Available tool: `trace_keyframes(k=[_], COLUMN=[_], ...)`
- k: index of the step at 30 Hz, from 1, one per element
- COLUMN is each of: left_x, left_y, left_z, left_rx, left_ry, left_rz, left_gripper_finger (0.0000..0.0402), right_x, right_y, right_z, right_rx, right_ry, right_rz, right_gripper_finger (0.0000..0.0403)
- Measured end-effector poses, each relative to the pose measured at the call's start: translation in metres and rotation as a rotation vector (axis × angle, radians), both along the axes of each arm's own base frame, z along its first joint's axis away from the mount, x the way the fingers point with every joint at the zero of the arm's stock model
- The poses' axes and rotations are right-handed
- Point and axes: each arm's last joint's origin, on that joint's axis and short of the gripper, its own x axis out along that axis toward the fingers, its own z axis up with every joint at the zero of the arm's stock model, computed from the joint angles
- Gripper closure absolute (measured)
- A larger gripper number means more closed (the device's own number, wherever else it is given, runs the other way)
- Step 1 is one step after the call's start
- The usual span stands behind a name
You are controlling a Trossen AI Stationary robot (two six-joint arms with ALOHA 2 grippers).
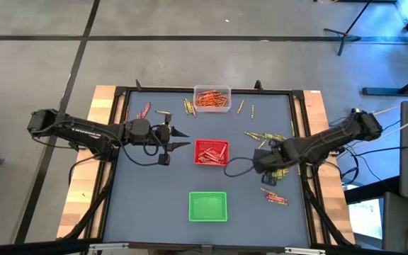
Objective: Sort crayons
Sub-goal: Put the red crayon into the red bin
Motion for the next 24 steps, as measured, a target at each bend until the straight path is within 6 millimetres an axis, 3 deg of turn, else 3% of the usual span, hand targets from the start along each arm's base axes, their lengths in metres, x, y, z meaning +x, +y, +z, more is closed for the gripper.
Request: trace_keyframes(k=[8, 15, 24], left_x=[0.0, 0.0, 0.0], left_y=[0.0, 0.0, 0.0], left_z=[0.001, 0.001, -0.001], left_rx=[0.0, 0.0, 0.0], left_ry=[-0.005, -0.006, 0.014], left_rz=[0.0, 0.0, 0.0], left_gripper_finger=[0.0302, 0.0302, 0.0302], right_x=[0.037, 0.085, 0.149], right_y=[-0.024, -0.039, -0.049], right_z=[0.015, 0.015, 0.033], right_rx=[-0.088, -0.127, -0.177], right_ry=[-0.129, -0.101, -0.226], right_rz=[0.041, 0.143, 0.289], right_gripper_finger=[0.039, 0.0389, 0.0389])
